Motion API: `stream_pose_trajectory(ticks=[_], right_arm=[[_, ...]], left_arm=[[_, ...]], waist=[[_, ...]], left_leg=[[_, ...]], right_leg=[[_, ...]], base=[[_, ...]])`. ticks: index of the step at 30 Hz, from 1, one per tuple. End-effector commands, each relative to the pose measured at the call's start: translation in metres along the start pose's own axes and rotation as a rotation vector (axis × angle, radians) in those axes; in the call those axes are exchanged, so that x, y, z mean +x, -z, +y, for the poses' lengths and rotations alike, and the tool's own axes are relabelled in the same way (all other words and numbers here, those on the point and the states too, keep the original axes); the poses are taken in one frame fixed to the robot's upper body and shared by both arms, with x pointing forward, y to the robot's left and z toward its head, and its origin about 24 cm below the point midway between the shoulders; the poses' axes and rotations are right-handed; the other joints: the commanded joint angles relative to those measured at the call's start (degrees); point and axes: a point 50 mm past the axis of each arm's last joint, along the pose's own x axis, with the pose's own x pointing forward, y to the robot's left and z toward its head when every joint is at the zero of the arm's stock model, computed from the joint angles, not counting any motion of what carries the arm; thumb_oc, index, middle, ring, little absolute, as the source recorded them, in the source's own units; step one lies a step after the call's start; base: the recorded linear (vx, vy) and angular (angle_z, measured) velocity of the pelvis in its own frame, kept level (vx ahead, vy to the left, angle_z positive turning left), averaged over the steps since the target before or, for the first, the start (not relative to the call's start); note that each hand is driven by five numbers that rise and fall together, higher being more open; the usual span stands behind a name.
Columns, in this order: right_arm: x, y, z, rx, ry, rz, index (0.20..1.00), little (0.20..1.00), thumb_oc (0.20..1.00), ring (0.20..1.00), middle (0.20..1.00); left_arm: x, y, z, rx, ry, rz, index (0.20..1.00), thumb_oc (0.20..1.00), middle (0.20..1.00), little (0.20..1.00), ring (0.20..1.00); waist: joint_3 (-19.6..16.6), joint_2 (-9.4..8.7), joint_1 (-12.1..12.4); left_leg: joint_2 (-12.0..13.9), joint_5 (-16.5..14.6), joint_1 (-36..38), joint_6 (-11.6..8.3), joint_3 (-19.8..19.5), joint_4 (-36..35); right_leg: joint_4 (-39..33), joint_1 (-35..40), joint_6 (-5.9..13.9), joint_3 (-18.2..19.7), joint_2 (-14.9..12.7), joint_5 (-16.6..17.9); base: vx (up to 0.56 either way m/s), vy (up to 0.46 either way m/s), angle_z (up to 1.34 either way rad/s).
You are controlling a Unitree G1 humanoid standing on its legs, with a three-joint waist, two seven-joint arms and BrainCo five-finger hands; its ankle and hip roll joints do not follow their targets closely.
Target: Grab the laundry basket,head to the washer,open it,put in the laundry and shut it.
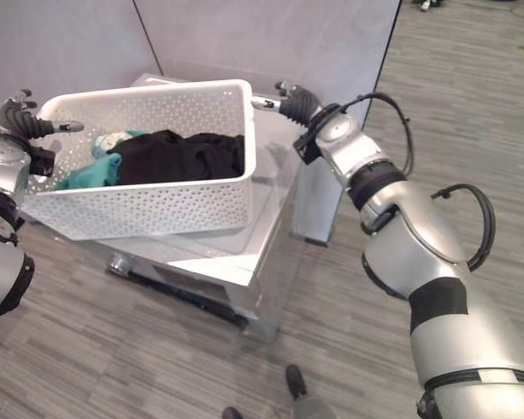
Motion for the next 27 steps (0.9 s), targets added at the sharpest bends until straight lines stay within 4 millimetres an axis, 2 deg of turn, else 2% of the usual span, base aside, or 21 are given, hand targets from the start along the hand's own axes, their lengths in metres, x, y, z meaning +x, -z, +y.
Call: stream_pose_trajectory(ticks=[1, 3, 5, 10, 12, 13, 14, 15, 16, 17, 18, 19, 20, 22, 23, 24, 25, 26, 27], right_arm=[[0.001, -0.043, -0.021, 0.037, 0.087, -0.129, 1.000, 1.000, 1.000, 1.000, 1.000], [0.000, -0.050, -0.013, 0.032, 0.062, -0.184, 1.000, 1.000, 1.000, 1.000, 1.000], [-0.001, -0.057, -0.013, 0.004, 0.080, -0.226, 1.000, 1.000, 1.000, 1.000, 1.000], [-0.010, -0.060, -0.029, -0.003, 0.148, -0.309, 1.000, 1.000, 1.000, 1.000, 1.000], [-0.018, -0.062, -0.042, -0.026, 0.188, -0.357, 1.000, 1.000, 1.000, 1.000, 1.000], [-0.033, -0.066, -0.061, -0.020, 0.259, -0.451, 1.000, 1.000, 1.000, 1.000, 1.000], [-0.040, -0.065, -0.071, -0.047, 0.294, -0.472, 1.000, 1.000, 1.000, 1.000, 1.000], [-0.040, -0.064, -0.071, -0.047, 0.294, -0.470, 1.000, 1.000, 1.000, 1.000, 1.000], [-0.059, -0.058, -0.095, -0.059, 0.385, -0.519, 1.000, 1.000, 1.000, 1.000, 1.000], [-0.072, -0.054, -0.108, -0.097, 0.433, -0.537, 1.000, 1.000, 1.000, 1.000, 1.000], [-0.072, -0.053, -0.108, -0.097, 0.433, -0.536, 1.000, 1.000, 1.000, 1.000, 1.000], [-0.100, -0.035, -0.130, -0.184, 0.502, -0.541, 1.000, 1.000, 1.000, 1.000, 1.000], [-0.113, -0.020, -0.136, -0.226, 0.525, -0.521, 1.000, 1.000, 1.000, 1.000, 1.000], [-0.135, 0.009, -0.143, -0.269, 0.561, -0.471, 1.000, 1.000, 1.000, 1.000, 1.000], [-0.136, 0.012, -0.142, -0.270, 0.559, -0.466, 1.000, 1.000, 1.000, 1.000, 1.000], [-0.171, 0.051, -0.152, -0.291, 0.635, -0.382, 1.000, 1.000, 1.000, 1.000, 1.000], [-0.188, 0.069, -0.158, -0.289, 0.692, -0.334, 1.000, 1.000, 1.000, 1.000, 1.000], [-0.191, 0.072, -0.157, -0.289, 0.689, -0.330, 1.000, 1.000, 1.000, 1.000, 1.000], [-0.231, 0.104, -0.170, -0.341, 0.799, -0.201, 1.000, 1.000, 1.000, 1.000, 1.000]], left_arm=[[-0.001, -0.030, 0.040, -0.086, -0.140, -0.100, 1.000, 1.000, 1.000, 1.000, 1.000], [-0.002, -0.030, 0.048, -0.163, -0.173, -0.125, 1.000, 1.000, 1.000, 1.000, 1.000], [-0.003, -0.036, 0.054, -0.228, -0.208, -0.165, 1.000, 1.000, 1.000, 1.000, 1.000], [-0.004, -0.047, 0.052, -0.270, -0.210, -0.255, 1.000, 1.000, 1.000, 1.000, 1.000], [-0.006, -0.055, 0.049, -0.240, -0.198, -0.315, 1.000, 1.000, 1.000, 1.000, 1.000], [-0.010, -0.059, 0.049, -0.310, -0.195, -0.386, 1.000, 1.000, 1.000, 1.000, 1.000], [-0.011, -0.061, 0.049, -0.307, -0.193, -0.410, 1.000, 1.000, 1.000, 1.000, 1.000], [-0.011, -0.060, 0.048, -0.307, -0.192, -0.409, 1.000, 1.000, 1.000, 1.000, 1.000], [-0.018, -0.070, 0.051, -0.341, -0.190, -0.504, 1.000, 1.000, 1.000, 1.000, 1.000], [-0.023, -0.073, 0.054, -0.359, -0.189, -0.554, 1.000, 1.000, 1.000, 1.000, 1.000], [-0.023, -0.073, 0.053, -0.359, -0.189, -0.553, 1.000, 1.000, 1.000, 1.000, 1.000], [-0.039, -0.076, 0.065, -0.390, -0.192, -0.680, 1.000, 1.000, 1.000, 1.000, 1.000], [-0.046, -0.068, 0.068, -0.383, -0.200, -0.705, 1.000, 1.000, 1.000, 1.000, 1.000], [-0.057, -0.049, 0.066, -0.387, -0.198, -0.725, 1.000, 1.000, 1.000, 1.000, 1.000], [-0.058, -0.046, 0.064, -0.384, -0.194, -0.721, 1.000, 1.000, 1.000, 1.000, 1.000], [-0.073, -0.012, 0.073, -0.309, -0.221, -0.699, 1.000, 1.000, 1.000, 1.000, 1.000], [-0.081, 0.006, 0.078, -0.258, -0.254, -0.676, 1.000, 1.000, 1.000, 1.000, 1.000], [-0.083, 0.008, 0.077, -0.253, -0.252, -0.673, 1.000, 1.000, 1.000, 1.000, 1.000], [-0.103, 0.049, 0.084, -0.166, -0.302, -0.591, 1.000, 1.000, 1.000, 1.000, 1.000]], waist=[[1.71, -0.26, -0.75], [1.55, -0.16, -1.08], [1.53, -0.16, -1.25], [1.23, 0.12, -1.19], [0.92, 0.24, -0.96], [0.66, 0.46, -0.44], [0.49, 0.53, -0.17], [0.44, 0.54, -0.15], [0.16, 0.64, 0.59], [-0.06, 0.74, 1.11], [-0.17, 0.75, 1.13], [0.04, 0.51, 2.19], [-0.26, 0.45, 2.65], [-0.72, 0.13, 3.38], [-1.00, 0.12, 3.38], [-1.26, -0.18, 3.94], [-1.15, -0.33, 4.22], [-1.40, -0.42, 4.19], [-1.59, -1.08, 4.71]], left_leg=[[3.59, -1.34, 5.71, -4.47, 1.04, 0.82], [3.58, -1.36, 5.85, -4.58, 1.33, 0.82], [3.67, -1.34, 5.94, -4.72, 1.47, 0.82], [3.81, -1.36, 6.29, -4.85, 0.68, 0.82], [3.90, -1.35, 6.55, -4.85, -0.05, 0.82], [3.92, -1.59, 7.01, -4.81, -0.79, 0.82], [3.95, -1.65, 7.14, -4.78, -1.07, 0.82], [3.95, -1.66, 7.17, -4.79, -1.12, 0.82], [3.92, -1.38, 7.21, -4.69, -1.86, 0.82], [3.92, -1.37, 7.22, -4.60, -2.40, 0.82], [3.93, -1.33, 7.16, -4.61, -2.40, 0.82], [3.94, -1.69, 7.49, -4.47, -3.50, 0.82], [3.96, -1.70, 7.64, -4.36, -4.02, 0.82], [4.01, -1.47, 7.64, -4.14, -4.59, 0.82], [4.01, -1.47, 7.73, -4.14, -4.68, 0.82], [3.99, -1.79, 8.17, -3.88, -5.60, 0.82], [3.86, -2.39, 8.41, -3.74, -6.01, 0.82], [3.86, -2.05, 8.31, -3.70, -6.01, 0.82], [3.39, -2.93, 8.81, -2.95, -6.89, 0.82]], right_leg=[[-0.14, 1.60, 8.91, -2.47, -7.07, 1.37], [-0.14, 1.45, 9.01, -2.25, -6.94, 1.39], [-0.14, 1.45, 9.08, -2.27, -6.92, 1.36], [-0.14, 2.49, 9.06, -3.17, -7.10, 1.00], [-0.14, 3.39, 8.93, -3.84, -7.25, 0.61], [-0.14, 4.52, 8.81, -4.57, -7.39, -0.02], [-0.14, 4.95, 8.70, -4.90, -7.40, -0.31], [-0.14, 5.01, 8.70, -4.95, -7.41, -0.34], [-0.14, 5.74, 8.40, -5.76, -7.45, -0.61], [-0.14, 6.22, 8.30, -6.32, -7.55, -0.94], [-0.14, 6.16, 8.28, -6.31, -7.54, -0.91], [-0.14, 7.34, 8.28, -7.26, -7.61, -1.96], [-0.14, 7.84, 8.14, -7.66, -7.58, -2.29], [-0.14, 8.38, 7.77, -8.28, -7.56, -2.45], [-0.14, 8.52, 7.77, -8.37, -7.57, -2.50], [-0.14, 9.84, 7.61, -9.42, -7.65, -3.30], [-0.14, 10.41, 7.71, -9.87, -7.69, -3.82], [-0.14, 10.33, 7.60, -9.89, -7.68, -3.56], [-0.14, 11.10, 7.68, -10.47, -8.01, -4.01]], base=[[0.00, 0.000, 0.00], [0.00, 0.000, 0.00], [0.00, -0.002, -0.02], [0.00, -0.005, 0.01], [0.02, -0.040, 0.05], [0.03, -0.043, 0.08], [0.02, -0.034, 0.13], [0.00, -0.048, 0.20], [0.00, -0.050, 0.23], [0.00, -0.052, 0.32], [0.03, -0.043, 0.27], [0.03, -0.039, 0.25], [0.02, -0.069, 0.13], [0.01, -0.046, 0.24], [0.04, -0.022, 0.42], [0.06, -0.003, 0.36], [0.04, -0.009, 0.17], [0.05, 0.028, 0.11], [0.02, 0.023, 0.15]])
